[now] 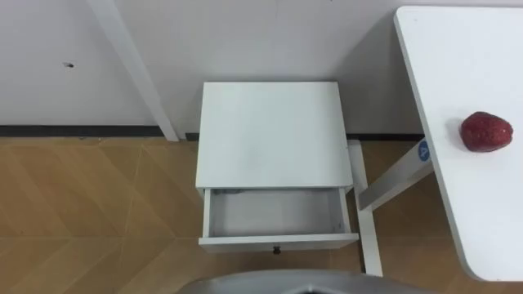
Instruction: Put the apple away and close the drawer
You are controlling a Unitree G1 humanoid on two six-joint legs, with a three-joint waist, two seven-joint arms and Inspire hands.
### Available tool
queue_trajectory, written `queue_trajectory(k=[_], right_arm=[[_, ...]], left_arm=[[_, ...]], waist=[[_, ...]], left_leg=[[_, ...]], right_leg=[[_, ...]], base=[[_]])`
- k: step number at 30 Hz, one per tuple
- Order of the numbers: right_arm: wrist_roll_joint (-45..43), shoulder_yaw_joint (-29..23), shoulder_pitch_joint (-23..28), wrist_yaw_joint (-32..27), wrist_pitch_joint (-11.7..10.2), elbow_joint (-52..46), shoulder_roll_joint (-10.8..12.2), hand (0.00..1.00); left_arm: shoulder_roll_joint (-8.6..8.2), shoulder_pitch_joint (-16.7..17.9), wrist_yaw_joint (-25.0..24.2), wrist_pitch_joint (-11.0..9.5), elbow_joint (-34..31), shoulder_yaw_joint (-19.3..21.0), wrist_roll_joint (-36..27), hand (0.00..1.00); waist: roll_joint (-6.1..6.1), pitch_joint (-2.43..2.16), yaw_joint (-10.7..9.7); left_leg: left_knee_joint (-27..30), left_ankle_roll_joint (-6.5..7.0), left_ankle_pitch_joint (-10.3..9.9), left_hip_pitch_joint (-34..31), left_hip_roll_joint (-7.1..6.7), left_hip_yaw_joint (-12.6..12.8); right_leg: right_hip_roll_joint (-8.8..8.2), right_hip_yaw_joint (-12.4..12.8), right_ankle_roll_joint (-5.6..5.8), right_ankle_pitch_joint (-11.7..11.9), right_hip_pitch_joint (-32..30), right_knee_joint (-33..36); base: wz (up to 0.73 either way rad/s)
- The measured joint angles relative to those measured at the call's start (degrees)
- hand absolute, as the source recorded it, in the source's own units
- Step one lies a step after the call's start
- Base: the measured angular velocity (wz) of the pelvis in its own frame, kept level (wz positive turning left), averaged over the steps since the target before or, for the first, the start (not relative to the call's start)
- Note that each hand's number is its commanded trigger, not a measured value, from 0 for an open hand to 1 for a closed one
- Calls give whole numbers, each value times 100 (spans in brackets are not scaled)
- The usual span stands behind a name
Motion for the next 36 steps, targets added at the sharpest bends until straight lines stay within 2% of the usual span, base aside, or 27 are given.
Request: queue_trajectory(k=[9, 12, 15, 18, 19, 21, 23, 24, 26, 28, 29, 31, 33, 36], right_arm=[[115, -12, 5, -33, 5, 0, 3, 0], [421, -51, -28, -35, 8, 0, 9, 0], [1133, -123, -54, -36, 6, -4, 20, 0], [2129, -602, -11, -40, 10, -18, 28, 0], [2735, -911, -9, -75, 17, -67, 31, 0], [3655, -1351, -1, -223, 9, -259, 31, 0], [4913, -2026, -6, -402, -28, -560, 30, 0], [5175, -2177, 5, -454, -42, -666, 30, 0], [6224, -2758, -14, -653, -144, -995, 25, 0], [6744, -3039, 2, -793, -218, -1255, 23, 0], [6966, -3192, 2, -898, -269, -1408, 23, 0], [7143, -3420, -26, -1031, -345, -1515, 8, 0], [7198, -3533, -54, -1179, -441, -1574, -20, 0], [7313, -3652, -95, -1496, -561, -1819, -45, 0]], left_arm=[[1, -19, 18, 11, -4, 18, 3, 0], [-2, -52, 17, -6, -2, 77, -13, 0], [-5, -57, 27, -53, -2, 103, -112, 0], [-6, -54, 23, -115, 0, 232, -123, 0], [-3, -28, 25, -158, -10, 293, -131, 0], [-2, 25, 25, -174, -12, 413, -147, 0], [12, 58, 27, -213, -10, 639, -256, 0], [14, 58, 27, -234, -11, 704, -285, 0], [30, 63, 52, -316, -43, 921, -297, 0], [58, 72, 54, -348, -78, 933, -324, 0], [75, 75, 53, -371, -102, 961, -347, 0], [116, 75, 53, -390, -128, 1062, -346, 0], [170, 79, 53, -398, -134, 1138, -343, 0], [238, 116, 51, -405, -233, 1183, -284, 0]], waist=[[-32, 0, -6], [-54, -6, 28], [-62, -3, -8], [-70, -5, -24], [-94, -17, -47], [-81, -10, -143], [-85, -9, -297], [-84, -11, -321], [-72, -12, -445], [-74, -20, -482], [-113, -43, -492], [-124, -48, -522], [-171, -86, -532], [-218, -76, -531]], left_leg=[[4, 0, 0, 3, 1, 5], [2, 1, -1, 0, 13, 71], [2, 1, -4, -2, 21, 109], [5, 5, -9, -1, 18, 120], [4, 5, -9, 9, 19, 139], [10, 5, -9, 18, 23, 168], [5, 5, -10, 55, 23, 164], [5, 4, -11, 65, 23, 169], [9, 4, -39, 77, 28, 181], [10, 5, -41, 86, 27, 191], [9, 5, -41, 86, 26, 208], [8, 5, -41, 83, 26, 209], [13, 4, -40, 70, 25, 212], [58, 2, -38, 57, 27, 224]], right_leg=[[-3, 10, 0, 0, -15, 3], [7, 114, 0, 0, -86, 34], [13, 144, -1, 0, -93, 84], [14, 145, 0, 0, -92, 85], [14, 153, 0, 0, -91, 86], [15, 162, 0, 0, -90, 87], [17, 176, 0, 0, -69, 94], [19, 186, 0, 0, -62, 97], [20, 181, 1, -2, -25, 96], [19, 186, 4, -4, -20, 97], [19, 202, 4, -7, -29, 99], [18, 197, 4, -17, -39, 104], [15, 197, 1, -31, -100, 129], [12, 210, -2, -56, -117, 218]], base=[[0], [-12], [-7], [-1], [0], [-5], [-4], [-3], [0], [-3], [-6], [-2], [0], [0]])
